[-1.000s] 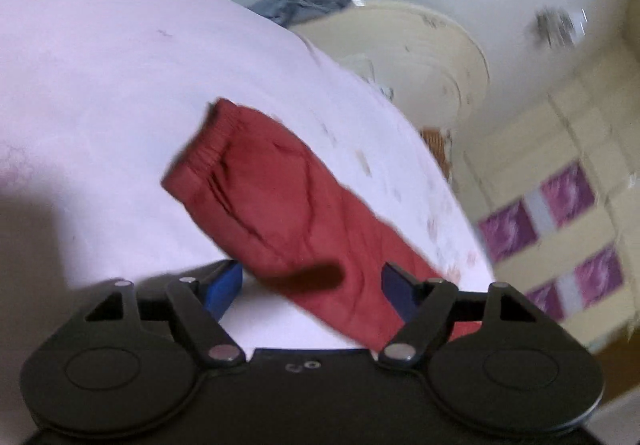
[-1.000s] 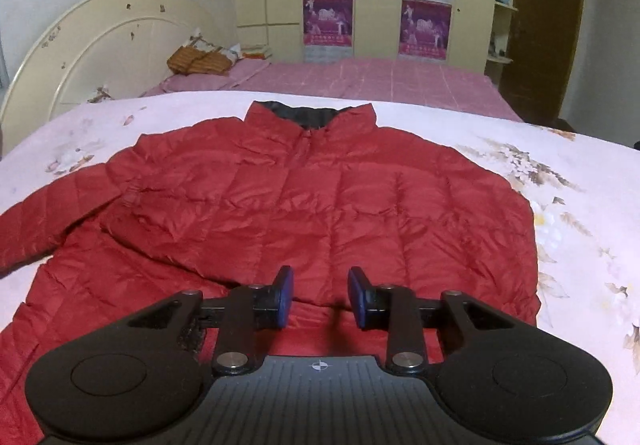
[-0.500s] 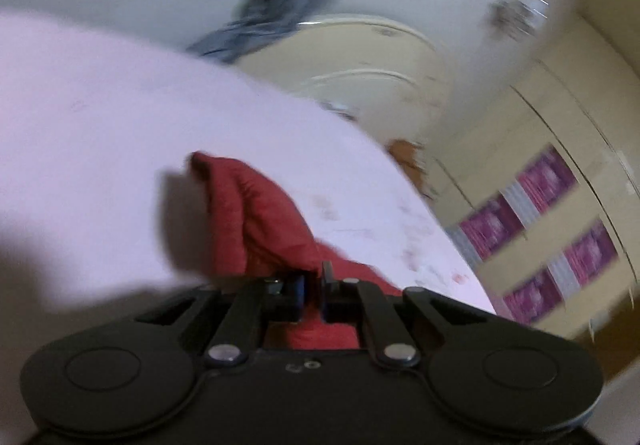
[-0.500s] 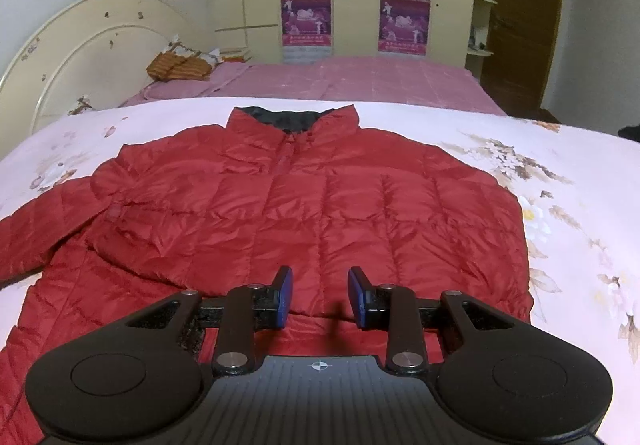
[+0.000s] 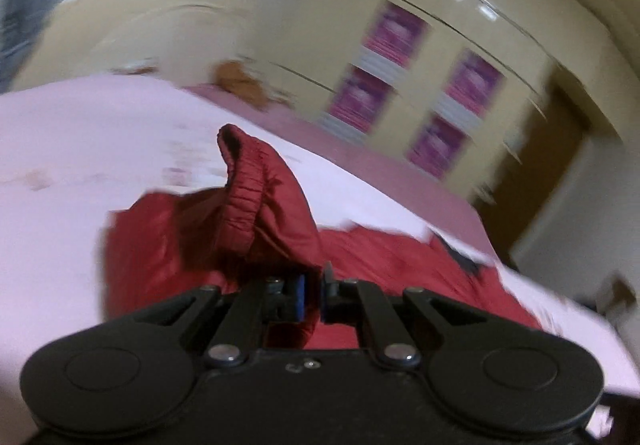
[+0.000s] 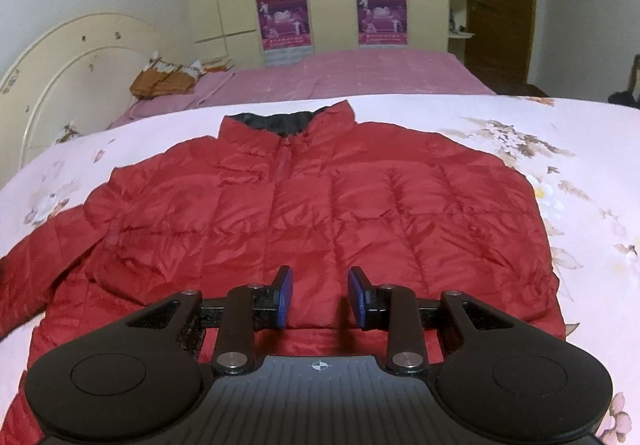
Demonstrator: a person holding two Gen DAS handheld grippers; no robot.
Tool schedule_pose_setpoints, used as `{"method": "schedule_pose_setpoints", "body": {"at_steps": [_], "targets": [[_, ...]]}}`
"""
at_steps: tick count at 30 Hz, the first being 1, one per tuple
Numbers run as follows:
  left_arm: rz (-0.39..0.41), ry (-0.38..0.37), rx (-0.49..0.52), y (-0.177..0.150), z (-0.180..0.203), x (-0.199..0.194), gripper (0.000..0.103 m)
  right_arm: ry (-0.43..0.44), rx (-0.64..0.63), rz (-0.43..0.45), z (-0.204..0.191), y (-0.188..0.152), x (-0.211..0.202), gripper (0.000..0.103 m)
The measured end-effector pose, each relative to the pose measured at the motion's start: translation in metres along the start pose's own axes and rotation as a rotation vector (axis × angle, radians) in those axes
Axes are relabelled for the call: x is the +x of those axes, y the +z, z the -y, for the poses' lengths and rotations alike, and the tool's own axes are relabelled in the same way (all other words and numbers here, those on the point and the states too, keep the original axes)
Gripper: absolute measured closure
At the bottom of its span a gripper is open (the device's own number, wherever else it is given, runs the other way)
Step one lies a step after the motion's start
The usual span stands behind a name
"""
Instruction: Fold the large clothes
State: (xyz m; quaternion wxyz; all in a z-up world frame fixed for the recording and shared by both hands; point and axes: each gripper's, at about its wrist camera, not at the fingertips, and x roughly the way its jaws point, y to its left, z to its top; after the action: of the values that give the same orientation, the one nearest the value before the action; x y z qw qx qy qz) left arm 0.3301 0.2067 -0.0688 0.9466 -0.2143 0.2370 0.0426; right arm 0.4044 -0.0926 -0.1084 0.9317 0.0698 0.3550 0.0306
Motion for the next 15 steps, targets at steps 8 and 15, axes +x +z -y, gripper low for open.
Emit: {"method": "schedule_pose_setpoints", "body": {"at_steps": [8,15], "targets": [[-0.166,-0.184,0.26,-0.037,0.1,0.054,0.097,-0.054,0.093,0.008,0.031,-0.001,-0.013,0.072],[-0.241,-0.281,0.369,-0.074,0.145,0.071,0.021,-0.041,0.18,0.042,0.055,-0.011,-0.034,0.004]]}}
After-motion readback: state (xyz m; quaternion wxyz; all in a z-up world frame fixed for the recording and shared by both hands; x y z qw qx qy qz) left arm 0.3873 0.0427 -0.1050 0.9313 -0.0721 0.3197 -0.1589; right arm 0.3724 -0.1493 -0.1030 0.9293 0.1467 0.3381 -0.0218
